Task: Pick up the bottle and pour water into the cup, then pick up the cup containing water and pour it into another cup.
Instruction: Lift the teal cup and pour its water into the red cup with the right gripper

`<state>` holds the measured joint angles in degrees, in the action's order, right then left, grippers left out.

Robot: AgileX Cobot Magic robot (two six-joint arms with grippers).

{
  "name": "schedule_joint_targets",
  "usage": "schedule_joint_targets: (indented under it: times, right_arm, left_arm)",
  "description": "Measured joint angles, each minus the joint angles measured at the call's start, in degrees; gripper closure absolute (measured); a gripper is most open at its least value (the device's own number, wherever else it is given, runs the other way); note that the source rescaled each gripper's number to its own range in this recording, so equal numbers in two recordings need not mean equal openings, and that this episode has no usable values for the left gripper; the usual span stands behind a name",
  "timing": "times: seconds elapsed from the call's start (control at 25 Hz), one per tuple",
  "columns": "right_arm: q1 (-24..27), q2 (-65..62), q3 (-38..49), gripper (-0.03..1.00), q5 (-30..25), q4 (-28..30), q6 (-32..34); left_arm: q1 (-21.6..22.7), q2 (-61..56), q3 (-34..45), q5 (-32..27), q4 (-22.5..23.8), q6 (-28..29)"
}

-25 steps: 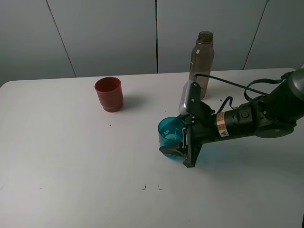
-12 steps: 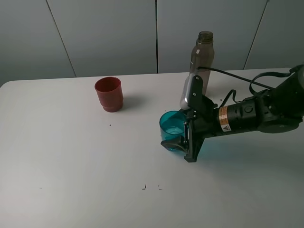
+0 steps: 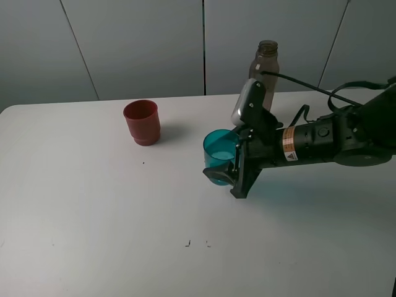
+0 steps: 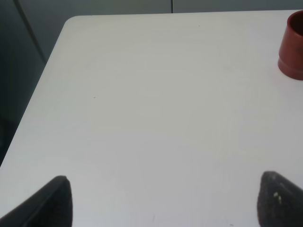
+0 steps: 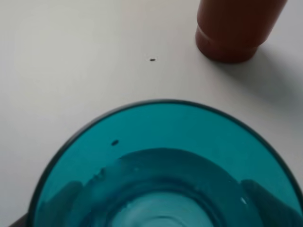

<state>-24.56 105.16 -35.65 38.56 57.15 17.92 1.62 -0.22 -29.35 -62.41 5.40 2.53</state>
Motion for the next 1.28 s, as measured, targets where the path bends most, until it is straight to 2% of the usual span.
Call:
schedule_joint_targets:
  times: [0.2,0.48,0.8,1.04,1.28]
  right_arm:
    - [-3.7,0.0,-4.5,0.84,-2.9,-2.9,3.2]
    - [-8.0,0.0,-14.1,0.84,-12.5,-4.1,14.5]
    - [-9.9,0.0,-24.6,0.84,-24.2,-4.4,26.3]
    - [-10.0,0.1,-29.9,0.84,-29.6,-5.3,28.9]
    - [-10.1,4.2,-35.1,0.84,-32.0,-7.2,29.4]
  left_arm:
    - [0.0,0.0,0.0,0.0,0.0,0.0]
    - [0.0,0.0,0.0,0.0,0.0,0.0]
    - [0.0,0.0,0.0,0.0,0.0,0.0]
    - [0.0,0.0,0.0,0.0,0.0,0.0]
    - [0.0,0.0,0.0,0.0,0.0,0.0]
